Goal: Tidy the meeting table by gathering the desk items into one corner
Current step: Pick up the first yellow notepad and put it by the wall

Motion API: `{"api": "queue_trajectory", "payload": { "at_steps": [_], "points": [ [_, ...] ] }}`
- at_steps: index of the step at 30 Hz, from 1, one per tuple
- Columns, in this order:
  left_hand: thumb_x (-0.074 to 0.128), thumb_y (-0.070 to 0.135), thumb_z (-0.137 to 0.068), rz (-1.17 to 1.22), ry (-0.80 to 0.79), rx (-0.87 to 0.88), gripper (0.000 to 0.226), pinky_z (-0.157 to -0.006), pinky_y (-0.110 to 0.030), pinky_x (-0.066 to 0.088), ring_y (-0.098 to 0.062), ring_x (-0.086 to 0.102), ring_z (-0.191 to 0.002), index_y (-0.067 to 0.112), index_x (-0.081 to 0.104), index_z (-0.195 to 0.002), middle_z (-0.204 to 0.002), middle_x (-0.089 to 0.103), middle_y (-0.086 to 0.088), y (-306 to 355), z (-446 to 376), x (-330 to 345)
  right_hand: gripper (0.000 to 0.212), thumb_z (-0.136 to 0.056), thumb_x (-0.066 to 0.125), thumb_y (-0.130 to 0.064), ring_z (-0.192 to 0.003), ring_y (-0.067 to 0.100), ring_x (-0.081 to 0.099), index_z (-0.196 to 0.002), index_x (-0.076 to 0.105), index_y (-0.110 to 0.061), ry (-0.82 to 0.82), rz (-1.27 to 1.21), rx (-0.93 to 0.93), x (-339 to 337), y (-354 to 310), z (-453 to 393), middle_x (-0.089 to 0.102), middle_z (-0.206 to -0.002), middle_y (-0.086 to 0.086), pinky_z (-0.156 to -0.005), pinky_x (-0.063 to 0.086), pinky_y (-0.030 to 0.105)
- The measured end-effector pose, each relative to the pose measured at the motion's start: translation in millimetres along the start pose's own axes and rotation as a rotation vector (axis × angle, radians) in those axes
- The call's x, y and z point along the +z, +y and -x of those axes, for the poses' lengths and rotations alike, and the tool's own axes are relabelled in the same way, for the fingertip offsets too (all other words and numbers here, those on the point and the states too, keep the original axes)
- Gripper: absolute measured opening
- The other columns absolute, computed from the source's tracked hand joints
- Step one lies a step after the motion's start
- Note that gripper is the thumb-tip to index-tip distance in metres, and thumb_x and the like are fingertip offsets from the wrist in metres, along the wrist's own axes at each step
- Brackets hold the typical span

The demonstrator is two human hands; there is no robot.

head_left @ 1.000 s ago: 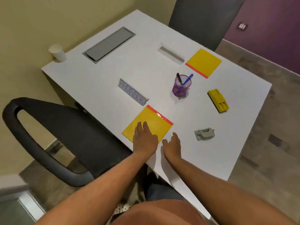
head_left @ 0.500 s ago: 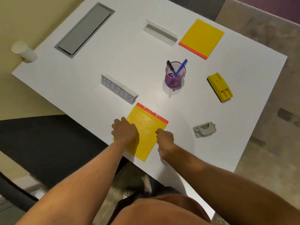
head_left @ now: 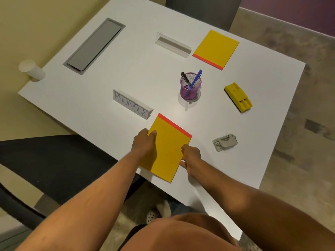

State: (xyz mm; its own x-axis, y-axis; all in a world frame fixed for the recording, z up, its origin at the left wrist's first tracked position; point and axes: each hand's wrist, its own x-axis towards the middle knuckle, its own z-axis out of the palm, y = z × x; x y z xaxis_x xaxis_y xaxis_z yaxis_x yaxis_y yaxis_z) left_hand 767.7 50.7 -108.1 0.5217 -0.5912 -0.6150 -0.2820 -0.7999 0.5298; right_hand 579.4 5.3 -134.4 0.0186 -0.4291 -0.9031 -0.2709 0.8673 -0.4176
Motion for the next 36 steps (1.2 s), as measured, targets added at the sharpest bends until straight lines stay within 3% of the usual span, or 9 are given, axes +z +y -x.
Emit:
{"api": "queue_trajectory", "payload": {
  "at_steps": [3,8,12,16,20,22,26,31,36],
  "points": [
    [0.039,0.047,-0.112,0.063,0.056,0.056,0.055,-0.097,-0.048,0.046,-0.042,0.057,-0.128,0.0,0.054,-0.137,-0.136,0.061,-0.021,8.7,21.0,-8.7,0.022,-0.104,0.055,-0.027,-0.09,0.033,0.072,-0.11,0.067,-0.01,-0.052,-0.061,-0.079,-3.4,-0.1,20.5,0.072,-0.095,0.016,-0.097,0.058,0.056],
    [0.04,0.044,-0.112,0.248,0.054,0.138,0.038,-0.085,-0.04,0.043,-0.038,0.062,-0.107,0.01,0.056,-0.105,-0.105,0.061,-0.012,18.6,69.0,-23.6,0.03,-0.107,0.053,-0.037,-0.111,0.039,0.07,-0.124,0.068,-0.018,-0.071,-0.158,-0.269,-11.7,7.7,73.1,0.074,-0.118,0.015,-0.103,0.055,0.059],
    [0.042,0.043,-0.112,0.347,-0.005,0.23,0.037,-0.083,-0.04,0.046,-0.031,0.062,-0.098,0.013,0.06,-0.102,-0.107,0.066,-0.011,16.8,122.9,-31.9,0.022,-0.107,0.054,-0.034,-0.105,0.034,0.071,-0.108,0.071,-0.02,0.034,-0.146,-0.469,-33.1,29.6,125.7,0.076,-0.11,0.01,-0.096,0.056,0.05],
    [0.048,0.041,-0.111,0.448,-0.11,0.296,0.036,-0.095,-0.052,0.055,-0.035,0.07,-0.102,0.01,0.066,-0.11,-0.112,0.072,-0.014,4.6,175.1,-27.2,0.019,-0.108,0.053,-0.033,-0.089,0.013,0.073,-0.102,0.071,-0.031,0.125,-0.156,-0.616,-59.8,64.1,175.2,0.076,-0.099,-0.009,-0.071,0.054,0.031],
    [0.049,0.042,-0.111,0.452,-0.191,0.396,0.025,-0.089,-0.047,0.058,-0.028,0.072,-0.099,0.024,0.066,-0.107,-0.113,0.074,-0.007,-3.2,227.2,-4.7,0.023,-0.109,0.051,-0.032,-0.08,0.011,0.072,-0.099,0.071,-0.027,0.239,-0.168,-0.678,-94.6,111.9,219.0,0.077,-0.087,-0.012,-0.064,0.051,0.026],
    [0.049,0.042,-0.111,0.441,-0.251,0.42,0.022,-0.084,-0.043,0.059,-0.025,0.072,-0.097,0.028,0.065,-0.104,-0.112,0.074,-0.003,-5.2,253.5,12.6,0.023,-0.108,0.052,-0.029,-0.08,0.019,0.069,-0.096,0.071,-0.023,0.295,-0.2,-0.683,-116.2,135.5,236.2,0.076,-0.084,-0.006,-0.07,0.052,0.031],
    [0.05,0.041,-0.11,0.43,-0.379,0.453,0.021,-0.096,-0.056,0.058,-0.033,0.073,-0.103,0.028,0.065,-0.104,-0.114,0.075,-0.007,-2.2,296.6,55.3,0.024,-0.108,0.053,-0.025,-0.084,0.033,0.069,-0.102,0.074,-0.014,0.375,-0.279,-0.683,-164.3,177.4,259.7,0.076,-0.093,0.012,-0.077,0.053,0.039],
    [0.051,0.048,-0.108,0.386,-0.461,0.538,0.016,-0.076,-0.036,0.057,-0.016,0.073,-0.099,0.038,0.063,-0.108,-0.112,0.074,0.011,15.4,352.0,120.7,0.024,-0.107,0.054,-0.031,-0.084,0.028,0.068,-0.092,0.069,-0.021,0.508,-0.365,-0.649,-236.7,228.8,274.6,0.073,-0.089,0.006,-0.074,0.051,0.038],
    [0.053,0.042,-0.109,0.313,-0.519,0.632,0.027,-0.098,-0.044,0.055,-0.02,0.069,-0.111,0.031,0.06,-0.132,-0.126,0.071,0.004,40.7,406.5,196.1,0.03,-0.107,0.053,-0.031,-0.084,0.034,0.065,-0.092,0.067,-0.009,0.577,-0.441,-0.649,-317.2,271.2,289.2,0.07,-0.093,0.023,-0.073,0.047,0.04]
  ]
}}
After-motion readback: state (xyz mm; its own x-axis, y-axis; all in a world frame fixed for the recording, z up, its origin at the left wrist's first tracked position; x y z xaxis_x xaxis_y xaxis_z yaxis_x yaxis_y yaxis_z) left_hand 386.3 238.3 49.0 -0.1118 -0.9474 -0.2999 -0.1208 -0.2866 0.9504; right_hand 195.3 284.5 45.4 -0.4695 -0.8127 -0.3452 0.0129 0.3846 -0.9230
